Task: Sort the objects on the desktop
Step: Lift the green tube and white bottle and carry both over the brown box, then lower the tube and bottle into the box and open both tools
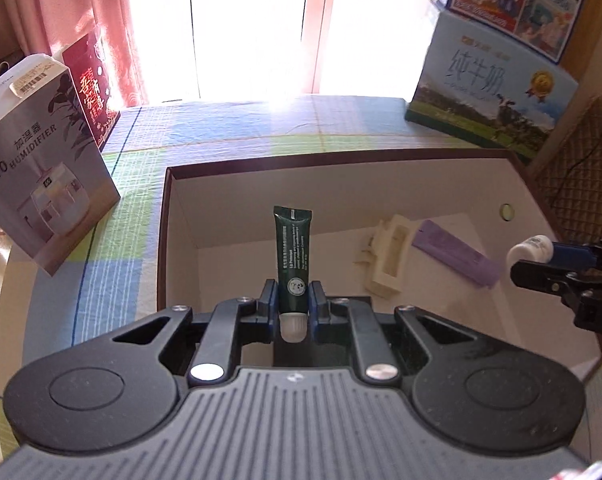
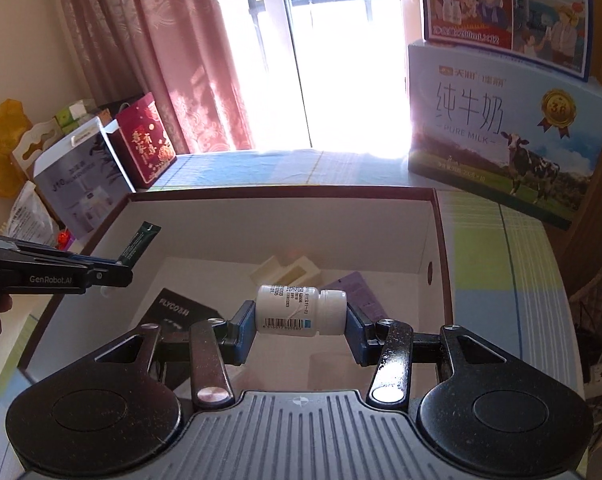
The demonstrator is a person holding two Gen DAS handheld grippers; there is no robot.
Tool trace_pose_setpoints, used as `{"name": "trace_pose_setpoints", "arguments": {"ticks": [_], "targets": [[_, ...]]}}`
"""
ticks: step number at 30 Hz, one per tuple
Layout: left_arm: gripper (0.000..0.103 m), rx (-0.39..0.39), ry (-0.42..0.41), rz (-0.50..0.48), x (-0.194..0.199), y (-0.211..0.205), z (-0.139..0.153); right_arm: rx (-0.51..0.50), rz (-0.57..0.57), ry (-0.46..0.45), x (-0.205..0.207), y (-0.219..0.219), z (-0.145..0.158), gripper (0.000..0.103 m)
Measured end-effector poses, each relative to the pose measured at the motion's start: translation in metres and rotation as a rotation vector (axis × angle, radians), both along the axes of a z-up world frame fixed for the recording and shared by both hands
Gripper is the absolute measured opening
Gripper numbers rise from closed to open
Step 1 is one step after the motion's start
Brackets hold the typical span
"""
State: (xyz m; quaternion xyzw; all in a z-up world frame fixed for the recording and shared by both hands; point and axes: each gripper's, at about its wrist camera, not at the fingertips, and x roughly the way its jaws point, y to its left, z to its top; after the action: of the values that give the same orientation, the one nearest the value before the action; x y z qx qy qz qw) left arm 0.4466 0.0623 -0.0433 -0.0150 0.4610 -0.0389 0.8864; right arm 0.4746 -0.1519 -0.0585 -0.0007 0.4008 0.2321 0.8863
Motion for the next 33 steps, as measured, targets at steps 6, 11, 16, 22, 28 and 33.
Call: {"name": "trace_pose_setpoints", "arguments": {"ticks": [6,11,16,22,28,33], "targets": [[0.012,0.043,0.027,0.008,0.026,0.003,-0.013,-0.013,0.003,0.021,0.02,0.007,-0.008,0.044],[0.012,0.079,0.043,-0.003,0.037,0.001,-0.022,-0.023,0.006,0.034,0.028,0.01,-0.014,0.044],[0.012,0.087,0.058,-0.012,0.041,0.001,-0.03,-0.027,0.009,0.05,0.034,0.012,-0.018,0.044],[0.012,0.082,0.056,-0.019,0.043,0.001,-0.031,-0.029,0.01,0.07,0.038,0.013,-0.023,0.044],[0.016,0.069,0.06,-0.019,0.042,0.004,-0.03,-0.032,0.014,0.093,0.041,0.016,-0.029,0.044],[0.019,0.064,0.058,-0.019,0.039,0.004,-0.028,-0.016,-0.004,0.118,0.046,0.015,-0.033,0.044]]}}
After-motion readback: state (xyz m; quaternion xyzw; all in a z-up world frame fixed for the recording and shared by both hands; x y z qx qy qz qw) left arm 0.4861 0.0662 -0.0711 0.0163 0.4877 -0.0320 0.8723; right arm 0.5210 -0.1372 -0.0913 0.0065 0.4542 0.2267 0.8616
